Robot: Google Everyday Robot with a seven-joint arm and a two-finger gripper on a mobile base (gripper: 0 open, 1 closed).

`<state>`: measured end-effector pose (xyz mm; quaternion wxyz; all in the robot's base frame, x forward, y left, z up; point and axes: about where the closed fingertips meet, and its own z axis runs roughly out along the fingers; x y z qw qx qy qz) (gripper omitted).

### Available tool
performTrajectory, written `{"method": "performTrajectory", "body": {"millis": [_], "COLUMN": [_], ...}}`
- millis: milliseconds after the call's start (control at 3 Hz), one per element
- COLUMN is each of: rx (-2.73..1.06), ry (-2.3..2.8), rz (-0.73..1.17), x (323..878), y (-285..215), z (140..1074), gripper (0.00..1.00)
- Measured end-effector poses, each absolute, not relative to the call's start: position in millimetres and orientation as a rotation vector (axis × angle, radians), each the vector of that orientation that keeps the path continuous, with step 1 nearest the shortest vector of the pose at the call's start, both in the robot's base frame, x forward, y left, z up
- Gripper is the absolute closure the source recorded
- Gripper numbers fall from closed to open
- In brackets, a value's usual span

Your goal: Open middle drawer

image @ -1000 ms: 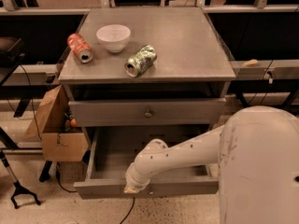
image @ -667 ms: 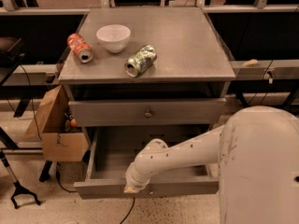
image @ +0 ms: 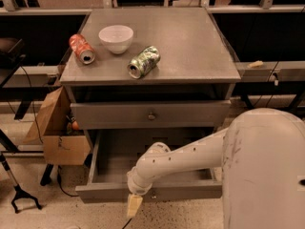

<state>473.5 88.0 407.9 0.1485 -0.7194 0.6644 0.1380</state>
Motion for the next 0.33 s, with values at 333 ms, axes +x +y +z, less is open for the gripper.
{"method": "performTrajectory", "body": {"millis": [333], "rx": [-2.069], "ry": [1.91], "rz": [0.397], "x": [473.5], "y": [88.0], "z": [407.9], "gripper": [0.0]}}
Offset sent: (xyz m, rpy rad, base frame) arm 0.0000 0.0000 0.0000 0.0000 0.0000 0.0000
